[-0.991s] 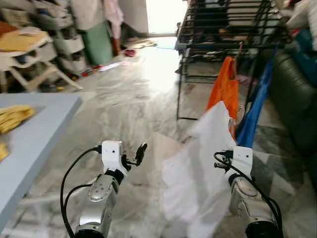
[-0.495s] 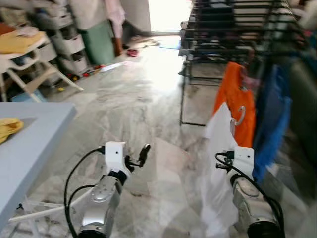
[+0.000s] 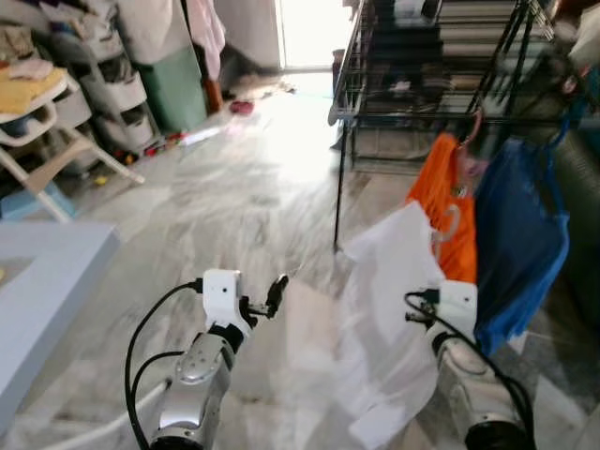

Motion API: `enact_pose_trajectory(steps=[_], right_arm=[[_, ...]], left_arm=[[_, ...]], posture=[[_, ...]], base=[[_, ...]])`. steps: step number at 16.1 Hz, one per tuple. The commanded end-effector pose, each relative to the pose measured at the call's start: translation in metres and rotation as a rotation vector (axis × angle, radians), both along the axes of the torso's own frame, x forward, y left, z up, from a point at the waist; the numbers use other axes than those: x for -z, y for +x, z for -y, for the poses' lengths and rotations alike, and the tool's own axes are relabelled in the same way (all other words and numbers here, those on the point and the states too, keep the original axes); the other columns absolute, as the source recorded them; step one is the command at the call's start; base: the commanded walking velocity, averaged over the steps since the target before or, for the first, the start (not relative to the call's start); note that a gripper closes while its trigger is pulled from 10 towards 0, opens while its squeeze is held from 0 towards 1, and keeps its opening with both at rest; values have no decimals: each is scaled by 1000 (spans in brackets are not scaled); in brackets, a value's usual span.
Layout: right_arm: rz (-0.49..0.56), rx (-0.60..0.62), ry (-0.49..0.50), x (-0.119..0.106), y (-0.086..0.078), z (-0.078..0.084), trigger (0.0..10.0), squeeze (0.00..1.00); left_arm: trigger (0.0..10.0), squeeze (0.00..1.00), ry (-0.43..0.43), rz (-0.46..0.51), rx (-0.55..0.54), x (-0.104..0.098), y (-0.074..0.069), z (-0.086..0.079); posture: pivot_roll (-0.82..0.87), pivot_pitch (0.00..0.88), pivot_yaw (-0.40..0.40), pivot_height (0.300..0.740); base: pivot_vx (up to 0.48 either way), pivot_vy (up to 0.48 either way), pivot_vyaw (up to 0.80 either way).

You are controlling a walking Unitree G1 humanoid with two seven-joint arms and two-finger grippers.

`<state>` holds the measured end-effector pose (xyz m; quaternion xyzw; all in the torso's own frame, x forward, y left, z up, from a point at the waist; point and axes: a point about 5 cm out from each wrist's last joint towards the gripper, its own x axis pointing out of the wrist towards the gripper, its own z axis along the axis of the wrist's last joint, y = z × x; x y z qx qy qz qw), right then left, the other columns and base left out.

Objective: Hang hanger

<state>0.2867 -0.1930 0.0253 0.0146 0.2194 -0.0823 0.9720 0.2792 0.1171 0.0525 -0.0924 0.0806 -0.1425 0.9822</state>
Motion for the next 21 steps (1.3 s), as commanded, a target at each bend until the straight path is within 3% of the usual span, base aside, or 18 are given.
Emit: enact_pose_trajectory(steps=[1, 7, 12, 19, 21], right_arm=[[59, -18, 14, -12, 9, -10, 10000, 0], [70, -45, -5, -14, 8, -11, 10000, 0], [77, -45, -13, -15, 8, -10, 10000, 0], [90, -43, -24, -16, 1, -18, 10000, 0], [80, -50, -13, -14, -1, -23, 10000, 0]], left_arm=[[10000, 0, 29, 3, -15, 0, 1, -10], [10000, 0, 29, -3, -8, 1, 0, -9], [10000, 0, 32, -14, 21, 3, -2, -6], [10000, 0, 65, 0, 65, 2, -17, -10], [10000, 0, 63, -7, 68, 2, -18, -9]], posture=[[-152, 0, 62, 740], [-156, 0, 62, 740], [-155, 0, 63, 740], [-150, 0, 64, 740], [-149, 0, 64, 740]], base=[[424, 0, -519], [429, 0, -98], [436, 0, 293], [443, 0, 0], [444, 0, -800]])
